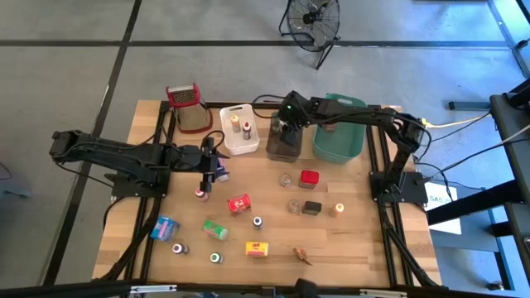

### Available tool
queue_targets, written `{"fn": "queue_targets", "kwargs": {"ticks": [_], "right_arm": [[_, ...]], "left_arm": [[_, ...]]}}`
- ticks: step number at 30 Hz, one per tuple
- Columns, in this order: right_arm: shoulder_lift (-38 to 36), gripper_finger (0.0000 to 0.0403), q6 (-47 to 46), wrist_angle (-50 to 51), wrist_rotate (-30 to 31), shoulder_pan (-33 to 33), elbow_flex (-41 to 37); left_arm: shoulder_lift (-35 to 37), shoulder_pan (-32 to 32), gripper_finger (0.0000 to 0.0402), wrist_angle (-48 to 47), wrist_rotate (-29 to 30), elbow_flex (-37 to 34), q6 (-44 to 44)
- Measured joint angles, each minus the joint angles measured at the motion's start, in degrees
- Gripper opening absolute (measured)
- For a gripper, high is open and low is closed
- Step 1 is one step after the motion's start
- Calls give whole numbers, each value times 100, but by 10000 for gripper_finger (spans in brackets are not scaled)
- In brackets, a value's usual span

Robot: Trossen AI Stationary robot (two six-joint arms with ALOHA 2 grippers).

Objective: Pick & Place Kitchen Items
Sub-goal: Put the white spice bottle into the black bin

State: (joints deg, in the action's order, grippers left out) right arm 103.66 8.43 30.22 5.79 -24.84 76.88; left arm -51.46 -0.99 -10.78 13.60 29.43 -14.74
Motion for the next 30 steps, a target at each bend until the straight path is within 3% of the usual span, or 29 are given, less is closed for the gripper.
{"fn": "queue_targets", "kwargs": {"ticks": [20, 30], "right_arm": [[533, 218, 249, -125, -496, -373, 5], [598, 224, 53, -470, -335, -444, 7]], "left_arm": [[0, -2, 235, 20, -382, 0, -55], [0, -2, 235, 13, -496, 0, -32]]}}
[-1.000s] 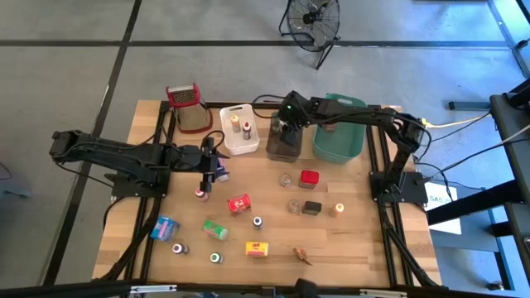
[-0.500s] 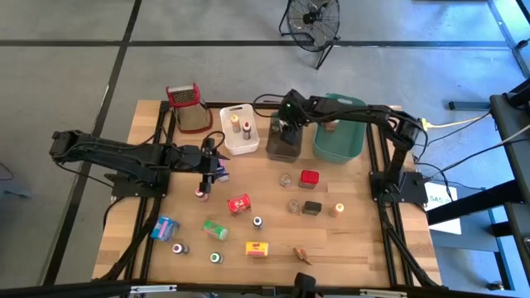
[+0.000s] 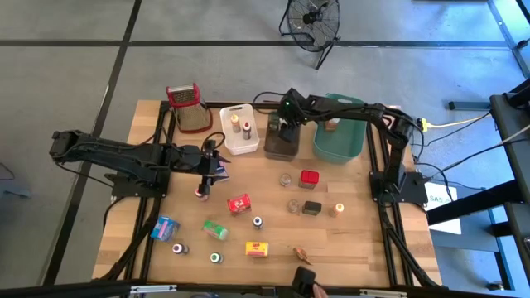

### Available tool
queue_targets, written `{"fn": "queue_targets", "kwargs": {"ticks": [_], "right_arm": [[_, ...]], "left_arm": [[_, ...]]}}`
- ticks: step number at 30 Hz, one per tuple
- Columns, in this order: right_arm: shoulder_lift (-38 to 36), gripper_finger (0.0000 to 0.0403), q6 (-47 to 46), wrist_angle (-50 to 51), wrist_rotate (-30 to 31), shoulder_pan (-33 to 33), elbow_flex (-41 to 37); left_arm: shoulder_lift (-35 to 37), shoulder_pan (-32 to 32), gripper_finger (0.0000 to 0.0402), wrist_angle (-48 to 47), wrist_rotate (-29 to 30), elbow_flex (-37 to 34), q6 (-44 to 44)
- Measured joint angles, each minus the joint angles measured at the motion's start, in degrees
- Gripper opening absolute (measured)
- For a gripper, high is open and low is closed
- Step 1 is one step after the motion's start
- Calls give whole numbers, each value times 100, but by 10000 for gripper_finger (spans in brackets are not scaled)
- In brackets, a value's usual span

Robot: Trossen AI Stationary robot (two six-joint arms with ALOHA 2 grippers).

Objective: Pick & Place Kitchen Items
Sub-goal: Put the white spice bottle into the black bin

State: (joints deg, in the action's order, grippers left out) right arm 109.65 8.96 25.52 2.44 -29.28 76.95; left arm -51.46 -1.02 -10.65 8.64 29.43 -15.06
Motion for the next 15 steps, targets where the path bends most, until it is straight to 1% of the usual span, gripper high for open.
{"fn": "queue_targets", "kwargs": {"ticks": [3, 9, 12, 15], "right_arm": [[0, 233, -38, -8, 180, -2, 0], [0, 271, 1, -17, 164, -2, 0], [0, 292, -138, -17, 169, -2, 0], [-2, 308, -391, 105, 354, -2, 63]], "left_arm": [[0, 0, 235, -91, 0, 0, 42], [0, 0, 235, -244, 0, 0, 185], [0, 0, 235, -255, 0, 0, 219], [0, 0, 235, -271, -20, 0, 249]]}}
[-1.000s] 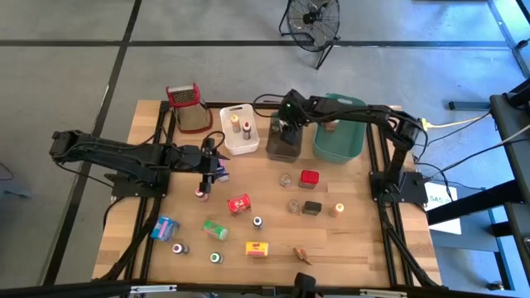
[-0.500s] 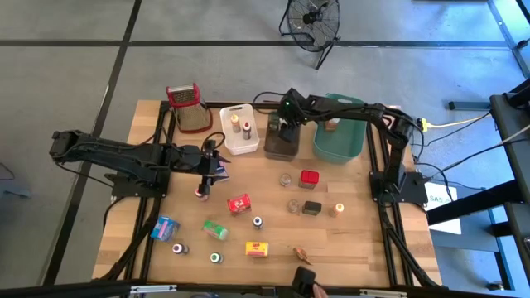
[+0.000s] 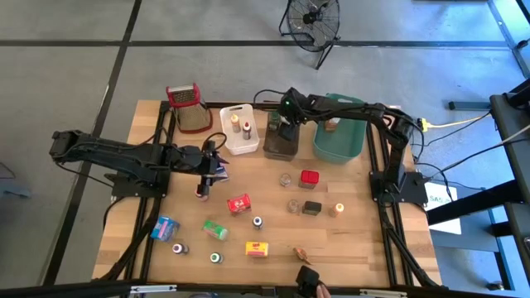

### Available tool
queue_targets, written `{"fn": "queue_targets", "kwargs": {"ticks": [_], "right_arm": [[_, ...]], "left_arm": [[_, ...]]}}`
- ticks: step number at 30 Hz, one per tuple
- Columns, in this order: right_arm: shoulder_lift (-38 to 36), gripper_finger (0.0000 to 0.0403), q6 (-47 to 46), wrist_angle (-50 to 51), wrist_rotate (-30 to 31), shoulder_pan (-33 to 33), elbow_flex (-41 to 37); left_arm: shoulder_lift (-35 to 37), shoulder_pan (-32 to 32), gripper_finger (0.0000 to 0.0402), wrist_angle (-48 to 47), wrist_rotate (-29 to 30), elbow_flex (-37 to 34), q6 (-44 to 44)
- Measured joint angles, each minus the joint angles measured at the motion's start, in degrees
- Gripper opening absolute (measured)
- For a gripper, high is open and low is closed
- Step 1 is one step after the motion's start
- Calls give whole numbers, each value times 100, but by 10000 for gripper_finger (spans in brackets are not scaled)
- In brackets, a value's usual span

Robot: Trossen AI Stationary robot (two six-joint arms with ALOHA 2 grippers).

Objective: Pick & Place Kitchen Items
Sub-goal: Put the white spice bottle into the black bin, then put the green cereal box into the green bin

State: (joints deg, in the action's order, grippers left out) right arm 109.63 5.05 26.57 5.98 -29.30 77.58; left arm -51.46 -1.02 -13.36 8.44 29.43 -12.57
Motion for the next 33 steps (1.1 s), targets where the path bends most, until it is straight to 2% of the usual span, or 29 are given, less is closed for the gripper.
{"fn": "queue_targets", "kwargs": {"ticks": [11, 16, 24, 30, 33], "right_arm": [[-132, 314, -500, 1136, 151, 311, 692], [-580, 314, -974, 1454, 312, 747, 857], [-1806, 314, -1491, 2653, 493, 1954, 857], [-2094, 314, -2081, 3561, 459, 3156, 857], [-2086, 314, -2350, 3775, 731, 3683, 850]], "left_arm": [[0, 0, 235, 174, -60, 0, 66], [0, 0, 235, 499, -41, -2, -373], [0, 4, 235, 1470, -39, -1, -1080], [0, 4, 235, 1643, -50, 0, -1065], [-4, 4, 235, 1645, -56, 0, -882]]}}
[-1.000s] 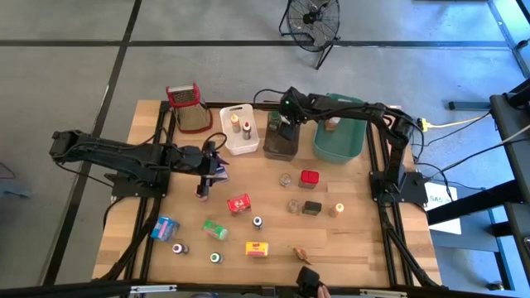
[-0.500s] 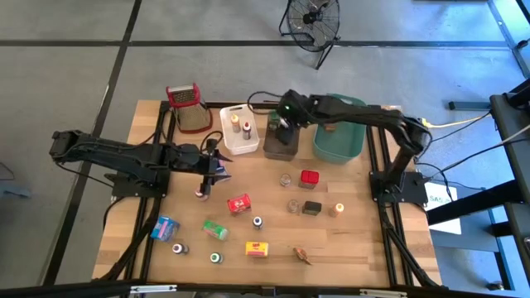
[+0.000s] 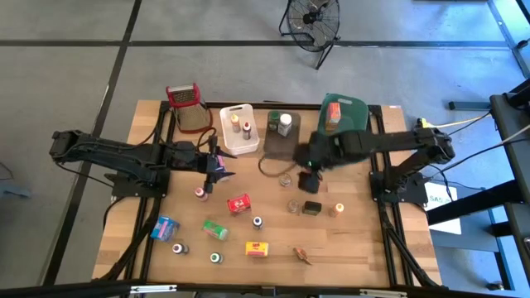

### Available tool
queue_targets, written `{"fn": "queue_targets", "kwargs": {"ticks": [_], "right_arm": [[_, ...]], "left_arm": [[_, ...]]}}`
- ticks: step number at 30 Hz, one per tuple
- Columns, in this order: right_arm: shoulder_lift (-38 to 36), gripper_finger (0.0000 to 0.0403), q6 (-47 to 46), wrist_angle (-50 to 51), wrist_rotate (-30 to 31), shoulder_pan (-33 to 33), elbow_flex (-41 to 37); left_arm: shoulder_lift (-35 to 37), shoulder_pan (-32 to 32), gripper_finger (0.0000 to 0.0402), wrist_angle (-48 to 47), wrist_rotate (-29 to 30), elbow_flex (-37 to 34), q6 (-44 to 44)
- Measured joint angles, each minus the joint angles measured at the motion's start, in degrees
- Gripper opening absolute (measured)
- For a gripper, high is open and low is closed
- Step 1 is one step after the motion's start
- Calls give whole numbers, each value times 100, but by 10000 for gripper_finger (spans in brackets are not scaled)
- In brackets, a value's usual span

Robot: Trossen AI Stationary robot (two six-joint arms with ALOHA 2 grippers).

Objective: Pick & Place Kitchen Items
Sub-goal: Put the green cereal box into the green bin

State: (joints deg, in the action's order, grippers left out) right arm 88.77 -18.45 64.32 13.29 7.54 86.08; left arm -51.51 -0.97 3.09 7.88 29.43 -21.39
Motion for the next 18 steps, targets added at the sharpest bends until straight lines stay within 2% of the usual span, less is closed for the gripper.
{"fn": "queue_targets", "kwargs": {"ticks": [4, 7, 12, 15, 18], "right_arm": [[53, 314, -34, -40, 487, 504, -2], [59, 314, 200, -351, 592, 709, -2], [116, 314, 991, -1028, -86, 875, 2], [146, 314, 1157, -1036, -555, 932, -9], [173, 314, 1168, -1044, -623, 1000, -37]], "left_arm": [[0, 0, 235, 0, -11, -1, 570], [-3, -21, 235, 1, -48, 0, 1300], [-187, -336, 235, 70, -329, -2, 2366], [-431, -787, 235, 537, -178, -2, 2659], [-699, -1334, 235, 1268, 253, -2, 2624]]}}
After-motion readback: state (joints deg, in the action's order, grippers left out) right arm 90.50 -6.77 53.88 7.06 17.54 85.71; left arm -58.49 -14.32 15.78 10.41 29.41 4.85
